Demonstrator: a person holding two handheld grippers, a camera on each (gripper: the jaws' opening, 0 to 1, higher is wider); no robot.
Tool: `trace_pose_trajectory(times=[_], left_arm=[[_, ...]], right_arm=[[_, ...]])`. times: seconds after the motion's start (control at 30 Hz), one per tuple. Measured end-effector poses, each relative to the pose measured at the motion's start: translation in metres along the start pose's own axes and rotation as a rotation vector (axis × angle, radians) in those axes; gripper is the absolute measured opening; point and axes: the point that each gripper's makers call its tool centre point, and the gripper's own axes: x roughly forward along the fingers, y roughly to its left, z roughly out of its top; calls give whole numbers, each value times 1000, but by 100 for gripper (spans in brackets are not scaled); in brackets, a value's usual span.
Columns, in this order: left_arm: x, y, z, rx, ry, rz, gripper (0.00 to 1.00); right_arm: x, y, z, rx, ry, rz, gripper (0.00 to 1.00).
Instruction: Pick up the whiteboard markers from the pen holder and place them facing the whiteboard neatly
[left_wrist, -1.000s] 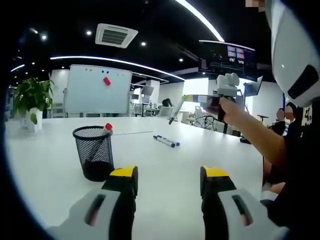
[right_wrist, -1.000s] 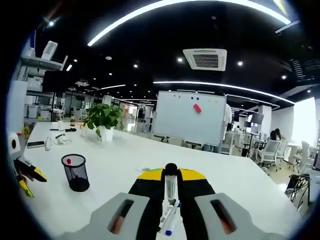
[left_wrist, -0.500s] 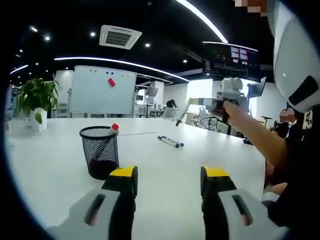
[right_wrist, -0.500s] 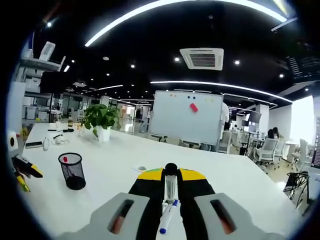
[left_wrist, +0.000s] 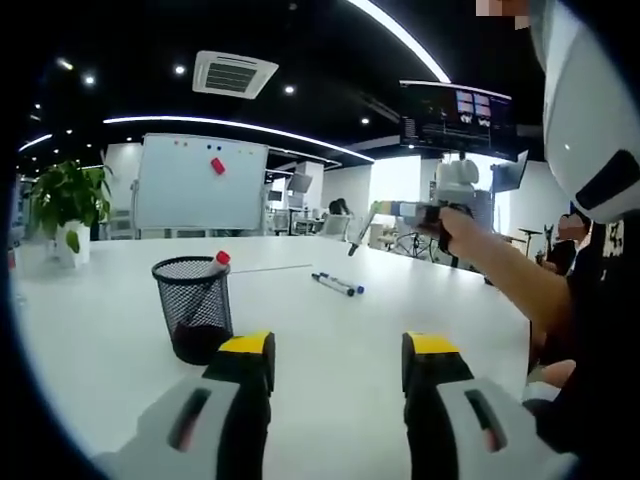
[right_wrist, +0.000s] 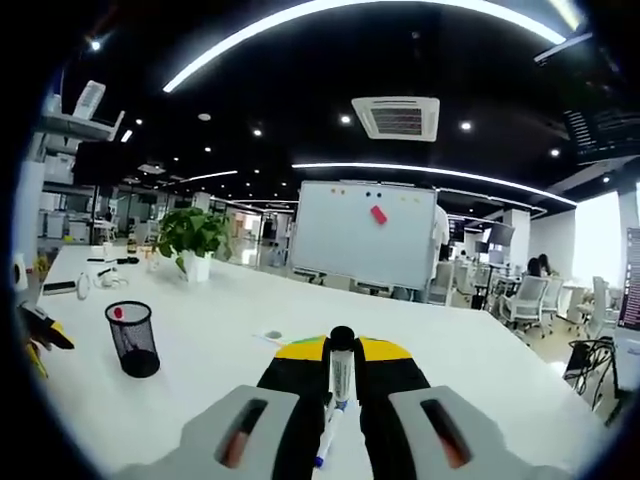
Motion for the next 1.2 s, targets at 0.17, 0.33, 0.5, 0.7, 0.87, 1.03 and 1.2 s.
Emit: trace_pose_trajectory(times=[0.17, 0.33, 0.5, 0.7, 0.87, 1.03, 1.2], left_arm=[[1, 0, -2, -3, 4, -3, 52], [1, -1, -2, -3, 2, -6, 52], [1, -3, -3, -6, 7, -16, 53], [2, -5, -6, 2, 19, -21, 56], [3, -4, -6, 9, 20, -17, 58], [3, -5, -5, 2, 15, -22, 58], [3, -5, -5, 7, 15, -21, 58]], right_arm=[[1, -3, -6, 9, 10, -14, 13], [1, -4, -11, 7, 17, -17, 13], [0, -4, -13, 2, 17, -19, 13], [0, -5, -16, -9, 23, -28, 13], [-2, -4, -17, -12, 23, -29, 13], [-1, -5, -19, -11, 24, -32, 13], [1, -2, -24, -18, 29, -31, 13]])
